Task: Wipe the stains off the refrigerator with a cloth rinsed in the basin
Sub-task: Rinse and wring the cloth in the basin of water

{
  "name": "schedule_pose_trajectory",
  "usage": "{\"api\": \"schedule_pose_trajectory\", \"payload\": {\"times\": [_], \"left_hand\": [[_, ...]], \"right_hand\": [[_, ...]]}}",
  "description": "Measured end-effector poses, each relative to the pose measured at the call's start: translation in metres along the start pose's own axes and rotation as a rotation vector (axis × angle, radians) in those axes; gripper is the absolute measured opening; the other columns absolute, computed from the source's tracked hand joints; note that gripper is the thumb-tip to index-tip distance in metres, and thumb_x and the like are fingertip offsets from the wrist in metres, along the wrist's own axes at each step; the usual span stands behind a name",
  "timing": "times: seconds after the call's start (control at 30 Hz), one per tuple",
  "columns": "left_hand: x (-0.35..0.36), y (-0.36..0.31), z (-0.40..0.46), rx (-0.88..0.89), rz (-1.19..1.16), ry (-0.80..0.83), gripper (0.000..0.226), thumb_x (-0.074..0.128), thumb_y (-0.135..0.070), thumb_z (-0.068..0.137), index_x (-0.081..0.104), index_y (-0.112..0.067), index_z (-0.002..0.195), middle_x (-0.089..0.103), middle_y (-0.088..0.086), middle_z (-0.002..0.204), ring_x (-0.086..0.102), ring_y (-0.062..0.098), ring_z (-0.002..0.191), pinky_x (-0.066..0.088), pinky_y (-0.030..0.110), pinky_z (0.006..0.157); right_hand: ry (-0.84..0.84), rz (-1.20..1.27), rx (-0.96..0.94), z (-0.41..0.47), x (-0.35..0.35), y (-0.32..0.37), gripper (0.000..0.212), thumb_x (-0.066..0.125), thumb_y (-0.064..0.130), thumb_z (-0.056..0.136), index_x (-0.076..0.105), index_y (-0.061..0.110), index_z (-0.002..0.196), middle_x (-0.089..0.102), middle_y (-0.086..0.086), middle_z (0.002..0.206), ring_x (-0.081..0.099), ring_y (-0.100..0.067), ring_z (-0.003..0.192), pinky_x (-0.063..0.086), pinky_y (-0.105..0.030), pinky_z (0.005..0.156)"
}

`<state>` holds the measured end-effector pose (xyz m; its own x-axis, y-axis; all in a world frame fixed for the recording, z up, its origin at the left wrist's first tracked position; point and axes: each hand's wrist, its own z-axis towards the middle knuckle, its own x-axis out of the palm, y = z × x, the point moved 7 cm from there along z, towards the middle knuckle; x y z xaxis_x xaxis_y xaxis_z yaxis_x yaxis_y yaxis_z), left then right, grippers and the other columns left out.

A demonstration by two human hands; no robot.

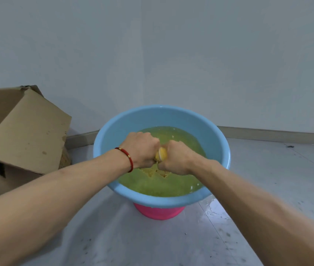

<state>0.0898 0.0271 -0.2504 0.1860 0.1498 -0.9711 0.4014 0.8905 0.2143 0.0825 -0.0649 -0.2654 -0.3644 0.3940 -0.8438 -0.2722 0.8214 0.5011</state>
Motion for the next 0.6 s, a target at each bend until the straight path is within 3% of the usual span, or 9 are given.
{"api": "schedule_pose_trajectory", "payload": {"times": [0.13,0.23,0.33,0.43,0.5,0.6], "left_hand": [[0.012,0.0,0.0,-0.109,-0.313,0.166,0.018,0.059,-0.012,0.069,0.046,-0.013,0.057,0.05,0.006,0.056,0.054,0.031,0.057,0.043,0.034,0.047],[0.014,-0.005,-0.004,-0.242,-0.622,0.213,0.026,0.066,-0.006,0.067,0.045,-0.011,0.052,0.047,0.003,0.049,0.043,0.022,0.045,0.03,0.026,0.041],[0.019,-0.006,-0.008,-0.411,-0.945,0.251,0.023,0.075,-0.006,0.066,0.055,-0.009,0.056,0.044,0.002,0.048,0.033,0.019,0.04,0.025,0.022,0.041],[0.028,-0.007,-0.01,-0.53,-1.217,0.306,0.009,0.071,-0.003,0.07,0.066,0.0,0.077,0.04,0.005,0.049,0.025,0.016,0.04,0.02,0.023,0.044],[0.033,-0.013,-0.012,-0.565,-1.328,0.362,0.011,0.068,0.001,0.074,0.064,-0.002,0.083,0.033,0.004,0.048,0.02,0.014,0.041,0.017,0.021,0.046],[0.037,-0.018,-0.007,-0.596,-1.44,0.459,0.016,0.063,0.003,0.079,0.053,-0.01,0.079,0.027,0.003,0.05,0.015,0.011,0.04,0.014,0.018,0.048]], "right_hand": [[-0.134,-0.274,-0.171,0.004,-0.005,-0.002,0.018,0.065,0.016,0.08,0.051,0.026,0.076,0.063,0.0,0.076,0.064,-0.034,0.084,0.047,-0.034,0.068],[-0.203,-0.393,-0.24,0.001,-0.013,-0.006,0.02,0.063,0.018,0.082,0.062,0.025,0.1,0.068,-0.005,0.089,0.064,-0.036,0.088,0.043,-0.036,0.066],[-0.306,-0.498,-0.326,0.001,-0.024,-0.003,0.021,0.062,0.022,0.086,0.054,0.023,0.105,0.067,-0.006,0.089,0.057,-0.038,0.078,0.037,-0.037,0.062],[-0.386,-0.557,-0.406,0.005,-0.034,-0.001,0.028,0.062,0.019,0.086,0.053,0.019,0.113,0.065,-0.006,0.085,0.043,-0.035,0.067,0.032,-0.036,0.057],[-0.397,-0.583,-0.445,0.009,-0.035,-0.001,0.034,0.063,0.014,0.082,0.055,0.016,0.115,0.056,-0.007,0.075,0.039,-0.034,0.062,0.026,-0.033,0.051],[-0.354,-0.6,-0.507,0.019,-0.037,-0.003,0.037,0.071,0.008,0.066,0.058,0.013,0.1,0.042,-0.002,0.058,0.031,-0.03,0.047,0.01,-0.021,0.046]]}}
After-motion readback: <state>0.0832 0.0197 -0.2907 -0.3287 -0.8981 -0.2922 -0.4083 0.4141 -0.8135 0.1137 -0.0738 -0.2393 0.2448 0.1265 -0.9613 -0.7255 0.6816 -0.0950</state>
